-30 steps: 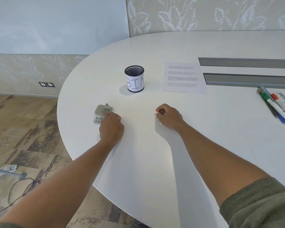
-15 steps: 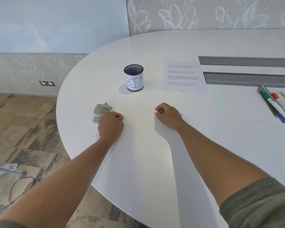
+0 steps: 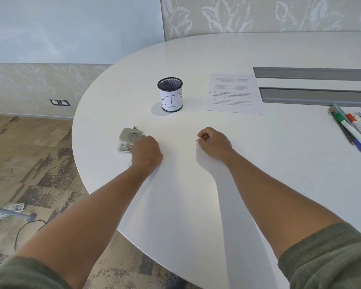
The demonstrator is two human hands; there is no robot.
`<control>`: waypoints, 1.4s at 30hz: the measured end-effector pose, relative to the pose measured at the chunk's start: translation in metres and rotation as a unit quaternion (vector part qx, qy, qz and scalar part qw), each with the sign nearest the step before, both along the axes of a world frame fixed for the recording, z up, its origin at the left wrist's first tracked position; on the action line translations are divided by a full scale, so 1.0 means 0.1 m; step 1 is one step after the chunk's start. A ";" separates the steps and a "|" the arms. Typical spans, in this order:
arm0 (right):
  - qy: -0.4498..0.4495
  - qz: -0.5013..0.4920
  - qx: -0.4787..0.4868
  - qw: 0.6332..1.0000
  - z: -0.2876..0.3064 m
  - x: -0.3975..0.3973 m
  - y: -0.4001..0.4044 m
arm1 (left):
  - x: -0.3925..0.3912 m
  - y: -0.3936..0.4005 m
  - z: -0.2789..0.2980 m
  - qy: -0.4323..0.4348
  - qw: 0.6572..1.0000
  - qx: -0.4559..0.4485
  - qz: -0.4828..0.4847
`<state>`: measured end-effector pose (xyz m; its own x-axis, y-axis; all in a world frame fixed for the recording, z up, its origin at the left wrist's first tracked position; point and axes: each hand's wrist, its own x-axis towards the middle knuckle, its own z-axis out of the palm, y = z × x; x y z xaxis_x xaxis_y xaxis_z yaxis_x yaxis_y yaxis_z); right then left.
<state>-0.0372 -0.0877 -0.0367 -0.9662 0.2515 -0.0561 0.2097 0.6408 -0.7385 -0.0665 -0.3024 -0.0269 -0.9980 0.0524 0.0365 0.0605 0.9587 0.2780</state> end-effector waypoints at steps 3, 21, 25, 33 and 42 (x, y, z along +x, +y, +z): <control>0.000 -0.001 -0.002 1.000 -0.01 0.00 0.00 | -0.02 -0.02 -0.04 -0.017 1.000 -0.016 -0.011; 0.048 -0.035 -0.116 0.991 0.09 -0.30 -0.05 | -0.40 -0.08 0.43 -0.078 0.975 0.203 0.032; 0.075 -0.045 -0.129 0.988 0.14 -0.49 -0.11 | -0.62 -0.08 0.55 -0.070 0.979 0.193 -0.014; 0.151 -0.052 -0.147 0.976 0.47 -1.02 -0.28 | -1.05 0.12 0.75 -0.060 0.979 0.188 -0.051; 0.191 -0.028 -0.062 0.979 0.88 -1.65 -0.31 | -1.70 0.38 1.01 0.006 0.978 0.195 -0.072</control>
